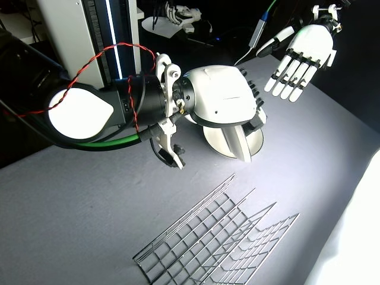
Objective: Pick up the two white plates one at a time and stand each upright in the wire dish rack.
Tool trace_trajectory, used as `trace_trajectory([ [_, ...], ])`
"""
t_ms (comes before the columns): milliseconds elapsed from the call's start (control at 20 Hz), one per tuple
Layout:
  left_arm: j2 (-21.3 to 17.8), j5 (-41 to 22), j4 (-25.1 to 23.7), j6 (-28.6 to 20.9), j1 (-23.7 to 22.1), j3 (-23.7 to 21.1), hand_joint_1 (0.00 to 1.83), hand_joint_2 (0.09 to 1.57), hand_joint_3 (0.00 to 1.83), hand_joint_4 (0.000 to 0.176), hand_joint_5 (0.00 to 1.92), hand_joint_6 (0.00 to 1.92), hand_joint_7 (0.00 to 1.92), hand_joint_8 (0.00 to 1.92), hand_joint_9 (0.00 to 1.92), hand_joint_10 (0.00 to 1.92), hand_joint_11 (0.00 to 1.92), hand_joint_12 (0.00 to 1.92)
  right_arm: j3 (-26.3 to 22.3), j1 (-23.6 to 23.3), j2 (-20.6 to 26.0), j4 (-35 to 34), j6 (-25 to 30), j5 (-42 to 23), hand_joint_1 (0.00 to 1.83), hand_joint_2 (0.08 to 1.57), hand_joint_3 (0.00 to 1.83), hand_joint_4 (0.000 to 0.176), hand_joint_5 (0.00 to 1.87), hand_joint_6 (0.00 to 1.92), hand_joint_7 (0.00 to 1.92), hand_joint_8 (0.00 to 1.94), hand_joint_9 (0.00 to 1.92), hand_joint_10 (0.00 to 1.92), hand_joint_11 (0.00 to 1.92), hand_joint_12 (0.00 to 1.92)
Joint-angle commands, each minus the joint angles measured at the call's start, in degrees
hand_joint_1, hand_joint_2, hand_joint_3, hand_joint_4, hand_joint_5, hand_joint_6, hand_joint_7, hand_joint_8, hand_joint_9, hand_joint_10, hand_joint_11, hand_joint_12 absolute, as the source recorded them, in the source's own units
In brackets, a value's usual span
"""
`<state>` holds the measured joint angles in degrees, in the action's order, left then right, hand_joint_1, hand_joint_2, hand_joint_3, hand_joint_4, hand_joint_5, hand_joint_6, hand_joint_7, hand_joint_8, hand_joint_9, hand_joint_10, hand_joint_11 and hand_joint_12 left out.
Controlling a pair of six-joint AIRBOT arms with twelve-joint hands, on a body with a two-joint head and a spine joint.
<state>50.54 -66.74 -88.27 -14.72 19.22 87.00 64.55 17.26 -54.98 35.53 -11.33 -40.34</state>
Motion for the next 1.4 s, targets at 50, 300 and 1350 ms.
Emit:
trace_trajectory([
  [50,0.0,-1.7,5.1,0.0,0.1,0.6,0.0,1.13,0.0,0.0,0.15,0.0,0.12,0.0,0.07,0.0,0.02,0.03,-0.9,-1.8,0.7,-8.0,0.8,-3.7,1.27,1.06,0.0,0.0,1.09,0.82,1.14,0.68,1.05,0.66,0.76,1.16],
  [300,2.2,0.7,5.1,0.6,2.3,0.8,0.0,1.14,0.0,0.0,0.15,0.01,0.13,0.01,0.07,0.01,0.02,0.03,-1.5,-4.1,0.9,-19.4,0.8,1.9,1.37,1.05,0.0,0.0,1.1,0.77,1.18,0.57,1.04,0.94,0.79,1.15],
  [1350,5.7,10.5,10.0,3.7,10.5,-3.4,0.0,1.14,0.0,0.0,0.18,0.01,0.15,0.01,0.1,0.01,0.01,0.07,1.8,-6.8,4.7,-42.9,0.7,10.3,1.39,1.05,0.0,0.0,1.1,0.77,1.16,0.57,1.0,1.07,0.78,1.2],
])
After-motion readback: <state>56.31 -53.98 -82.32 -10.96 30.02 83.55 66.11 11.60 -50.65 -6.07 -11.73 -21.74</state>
